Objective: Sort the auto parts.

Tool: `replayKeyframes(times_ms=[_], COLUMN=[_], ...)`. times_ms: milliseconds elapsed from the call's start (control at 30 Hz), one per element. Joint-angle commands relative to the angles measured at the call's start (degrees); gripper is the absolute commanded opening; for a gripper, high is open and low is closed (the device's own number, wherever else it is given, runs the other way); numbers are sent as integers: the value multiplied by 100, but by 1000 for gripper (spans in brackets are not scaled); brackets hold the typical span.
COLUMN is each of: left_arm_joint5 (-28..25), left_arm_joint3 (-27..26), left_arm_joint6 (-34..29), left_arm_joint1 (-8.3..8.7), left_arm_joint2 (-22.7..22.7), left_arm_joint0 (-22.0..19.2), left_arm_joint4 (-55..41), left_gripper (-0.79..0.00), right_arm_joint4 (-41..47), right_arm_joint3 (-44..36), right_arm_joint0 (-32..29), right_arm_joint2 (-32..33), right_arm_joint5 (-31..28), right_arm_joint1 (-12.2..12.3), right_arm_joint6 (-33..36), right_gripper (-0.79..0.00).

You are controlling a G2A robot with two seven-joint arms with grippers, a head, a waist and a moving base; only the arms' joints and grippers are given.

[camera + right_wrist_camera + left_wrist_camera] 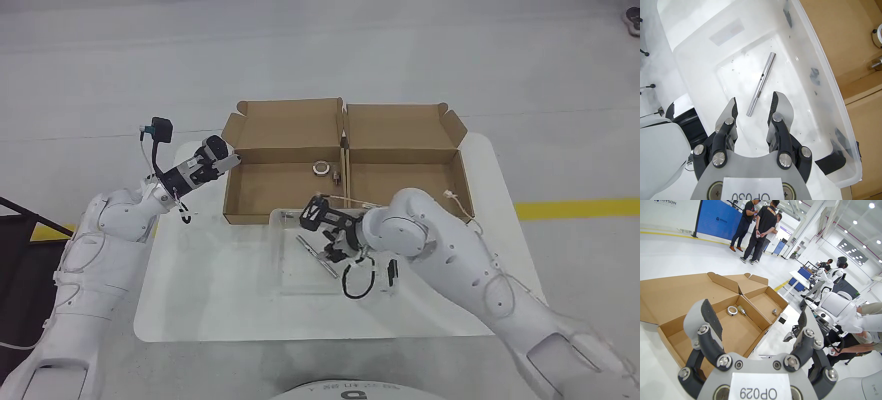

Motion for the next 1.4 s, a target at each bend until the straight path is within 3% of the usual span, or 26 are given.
replayKeyframes(times_ms=[0,500,1367], left_arm_joint5=[0,0,0], left_arm_joint3=[0,0,0], left_arm_joint6=[0,0,0], left_arm_joint1=[0,0,0], left_arm_joint2=[0,0,0], left_arm_joint0=[0,0,0], left_arm_joint4=[0,0,0], left_gripper=[0,0,0], right_arm_joint4=[85,403,316], right_arm_joint3=[221,1480,2329], right_arm_joint0=[169,989,1493], right_arm_joint2=[-150,-938,-1627], right_arm_joint5=[42,369,578], right_arm_joint1=[-66,-530,-1075], right_arm_joint6=[-3,-254,-267], right_gripper=[-397,-422,-480])
